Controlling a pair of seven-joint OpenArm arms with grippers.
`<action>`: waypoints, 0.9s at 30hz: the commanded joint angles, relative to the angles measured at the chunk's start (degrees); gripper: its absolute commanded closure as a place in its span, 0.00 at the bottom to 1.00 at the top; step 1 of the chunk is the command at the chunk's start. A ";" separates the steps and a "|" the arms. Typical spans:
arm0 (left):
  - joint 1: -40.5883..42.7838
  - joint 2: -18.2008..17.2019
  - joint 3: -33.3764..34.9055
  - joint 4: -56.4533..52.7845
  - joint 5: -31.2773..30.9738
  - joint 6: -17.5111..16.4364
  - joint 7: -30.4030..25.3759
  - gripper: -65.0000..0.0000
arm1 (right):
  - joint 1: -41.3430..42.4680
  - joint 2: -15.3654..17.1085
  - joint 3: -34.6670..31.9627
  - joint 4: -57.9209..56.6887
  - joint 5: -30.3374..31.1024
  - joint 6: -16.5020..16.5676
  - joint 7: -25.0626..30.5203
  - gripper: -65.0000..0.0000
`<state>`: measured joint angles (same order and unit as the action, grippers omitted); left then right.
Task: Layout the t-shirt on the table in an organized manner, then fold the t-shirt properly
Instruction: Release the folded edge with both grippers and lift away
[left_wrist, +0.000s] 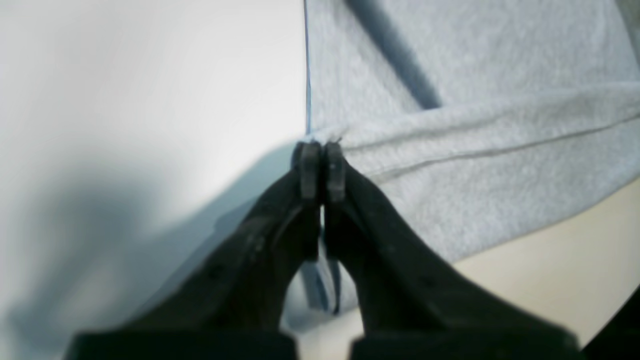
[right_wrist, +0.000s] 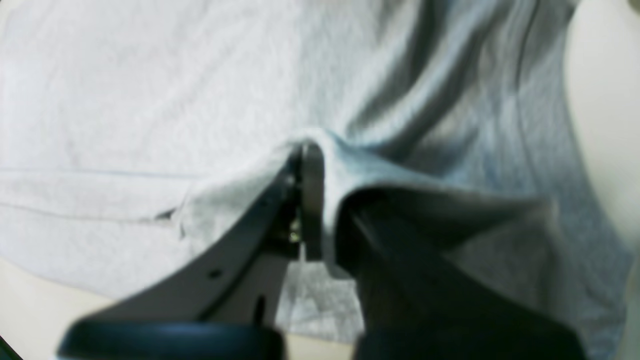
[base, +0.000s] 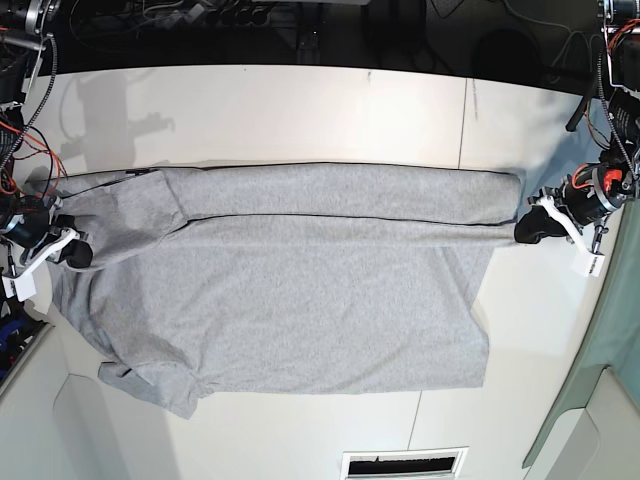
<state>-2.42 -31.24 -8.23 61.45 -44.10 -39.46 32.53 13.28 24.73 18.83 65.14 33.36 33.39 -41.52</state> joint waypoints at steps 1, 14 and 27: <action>-0.92 -1.09 -0.39 0.37 -1.18 -0.54 -1.11 1.00 | 1.16 1.05 0.20 0.79 0.92 0.24 1.86 1.00; 4.50 -3.67 -0.48 9.46 -19.96 -0.54 18.08 0.59 | -5.49 1.11 13.29 4.04 5.64 -1.66 -2.38 0.47; 10.36 -1.46 -3.06 13.49 -17.59 -0.54 16.65 0.42 | -12.09 1.11 26.43 0.24 2.60 -3.26 5.38 0.44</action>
<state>8.69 -31.55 -10.66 74.15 -60.64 -39.44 50.15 0.32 24.56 44.99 64.58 35.09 29.95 -37.56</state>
